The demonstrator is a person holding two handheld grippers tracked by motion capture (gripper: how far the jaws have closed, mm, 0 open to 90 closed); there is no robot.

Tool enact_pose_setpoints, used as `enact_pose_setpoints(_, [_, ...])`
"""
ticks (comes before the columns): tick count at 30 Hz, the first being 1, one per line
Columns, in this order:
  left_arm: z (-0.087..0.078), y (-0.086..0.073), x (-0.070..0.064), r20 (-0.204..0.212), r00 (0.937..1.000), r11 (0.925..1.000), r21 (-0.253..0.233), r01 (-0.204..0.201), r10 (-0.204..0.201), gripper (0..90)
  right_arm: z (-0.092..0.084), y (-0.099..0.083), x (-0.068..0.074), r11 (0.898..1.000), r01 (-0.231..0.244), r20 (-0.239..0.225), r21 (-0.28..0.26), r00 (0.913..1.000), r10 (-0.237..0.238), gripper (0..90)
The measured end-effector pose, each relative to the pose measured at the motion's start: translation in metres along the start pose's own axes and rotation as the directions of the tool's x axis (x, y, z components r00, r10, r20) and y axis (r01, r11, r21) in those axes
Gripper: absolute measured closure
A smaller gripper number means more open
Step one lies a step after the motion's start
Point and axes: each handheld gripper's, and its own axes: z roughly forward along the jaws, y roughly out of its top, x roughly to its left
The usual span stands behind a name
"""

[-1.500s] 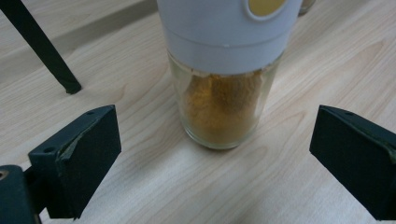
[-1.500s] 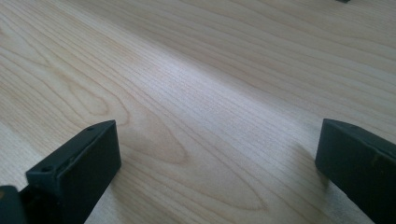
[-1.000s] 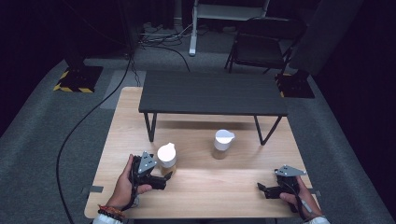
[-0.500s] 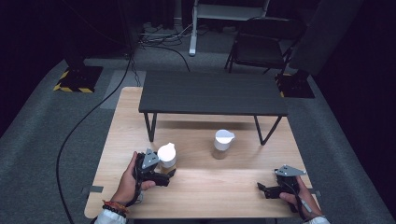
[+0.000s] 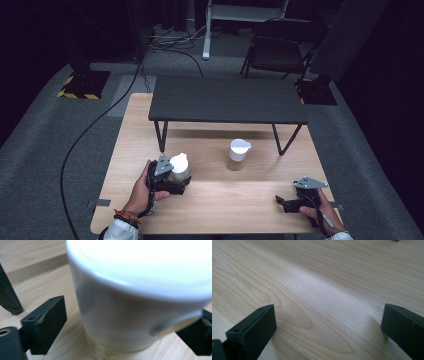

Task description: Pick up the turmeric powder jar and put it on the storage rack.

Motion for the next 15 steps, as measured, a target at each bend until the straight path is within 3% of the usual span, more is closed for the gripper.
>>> enact_pose_setpoints(3, [0.001,0.000,-0.005,-0.018,0.9998,1.0000,-0.007,-0.005,0.004,11.1,0.000,0.000,0.000,1.000,0.000,0.000,0.000,1.0000,0.000,0.0])
enact_pose_setpoints(8, [0.001,-0.005,-0.011,-0.034,0.9993,0.9995,-0.026,-0.015,0.014,29.2,0.000,0.000,0.000,1.000,0.000,0.000,0.000,1.0000,0.000,0.0])
enact_pose_setpoints(15, [0.000,-0.002,-0.018,-0.057,0.9979,0.9994,-0.015,-0.031,0.030,29.9,0.000,0.000,0.000,1.000,0.000,0.000,0.000,1.0000,0.000,0.0])
